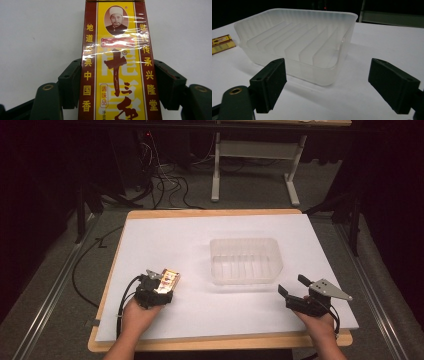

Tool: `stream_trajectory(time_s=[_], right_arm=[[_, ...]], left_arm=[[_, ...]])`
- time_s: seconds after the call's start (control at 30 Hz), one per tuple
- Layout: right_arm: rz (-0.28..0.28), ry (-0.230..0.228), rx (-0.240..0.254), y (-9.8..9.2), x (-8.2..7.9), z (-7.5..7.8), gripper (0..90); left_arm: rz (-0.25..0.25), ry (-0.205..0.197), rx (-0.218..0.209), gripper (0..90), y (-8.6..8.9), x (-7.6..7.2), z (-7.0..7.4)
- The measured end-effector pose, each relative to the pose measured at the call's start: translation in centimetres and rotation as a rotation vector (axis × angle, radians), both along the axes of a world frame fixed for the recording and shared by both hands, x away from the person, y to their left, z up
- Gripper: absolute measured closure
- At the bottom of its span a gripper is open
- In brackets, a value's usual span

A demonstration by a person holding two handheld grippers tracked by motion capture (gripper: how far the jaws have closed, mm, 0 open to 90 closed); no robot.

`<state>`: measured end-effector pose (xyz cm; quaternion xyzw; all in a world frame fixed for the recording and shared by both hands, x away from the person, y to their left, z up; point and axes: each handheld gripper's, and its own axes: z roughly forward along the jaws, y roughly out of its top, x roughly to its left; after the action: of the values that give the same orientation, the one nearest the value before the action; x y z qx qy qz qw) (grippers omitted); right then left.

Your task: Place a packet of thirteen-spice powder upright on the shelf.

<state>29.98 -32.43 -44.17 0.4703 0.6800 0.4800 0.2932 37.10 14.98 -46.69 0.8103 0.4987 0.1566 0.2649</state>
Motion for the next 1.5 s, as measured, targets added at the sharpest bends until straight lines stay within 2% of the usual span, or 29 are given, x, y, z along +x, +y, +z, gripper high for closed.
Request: stream_trajectory(time_s=[0.3, 0.47, 0.67, 0.77, 0.8, 0.9, 0.93, 1.03, 1.17, 1.27, 1.43, 1.5], right_arm=[[0.007, -0.006, -0.004, 0.2, -0.1, 0.1, 15.7], [0.005, -0.006, -0.001, 0.2, -0.1, 0.2, 15.8], [0.007, -0.009, -0.005, 0.3, -0.3, 0.4, 16.2], [0.013, -0.009, -0.002, 0.5, -0.3, 0.4, 16.3], [0.019, -0.008, -0.001, 0.5, -0.3, 0.3, 16.3], [0.026, 0.005, -0.003, 0.7, -0.1, 0.1, 16.3], [0.029, 0.004, -0.001, 0.8, -0.1, 0.1, 16.3], [0.037, -0.006, -0.005, 0.9, -0.3, 0.2, 16.4], [0.034, -0.006, -0.007, 0.9, -0.3, 0.2, 16.5], [0.033, -0.009, -0.01, 0.9, -0.3, 0.3, 16.5], [0.027, -0.014, -0.018, 1.0, -0.4, 0.3, 16.7], [0.027, -0.014, -0.023, 0.9, -0.3, 0.3, 16.7]], left_arm=[[-0.015, 0.01, 0.005, 32.4, -0.1, -2.7, 0.1], [-0.024, 0.026, 0.008, 32.3, 0.1, -3.5, 0.2], [-0.029, 0.072, 0.033, 32.0, -0.1, -3.1, 0.5], [-0.033, 0.136, 0.052, 28.3, -0.4, -2.5, 0.8], [-0.036, 0.161, 0.07, 25.4, -0.5, -2.3, 1.0], [-0.051, 0.192, 0.121, 23.1, -1.1, -1.8, 1.5], [-0.055, 0.2, 0.126, 22.6, -1.2, -1.7, 1.6], [-0.072, 0.256, 0.146, 21.0, -1.5, -1.2, 1.9], [-0.09, 0.275, 0.193, 19.7, -2.0, -0.9, 2.5], [-0.099, 0.303, 0.206, 19.6, -1.9, -0.4, 2.8], [-0.102, 0.366, 0.193, 19.5, -1.5, 0.6, 2.8], [-0.106, 0.378, 0.197, 19.4, -1.4, 0.9, 2.8]])
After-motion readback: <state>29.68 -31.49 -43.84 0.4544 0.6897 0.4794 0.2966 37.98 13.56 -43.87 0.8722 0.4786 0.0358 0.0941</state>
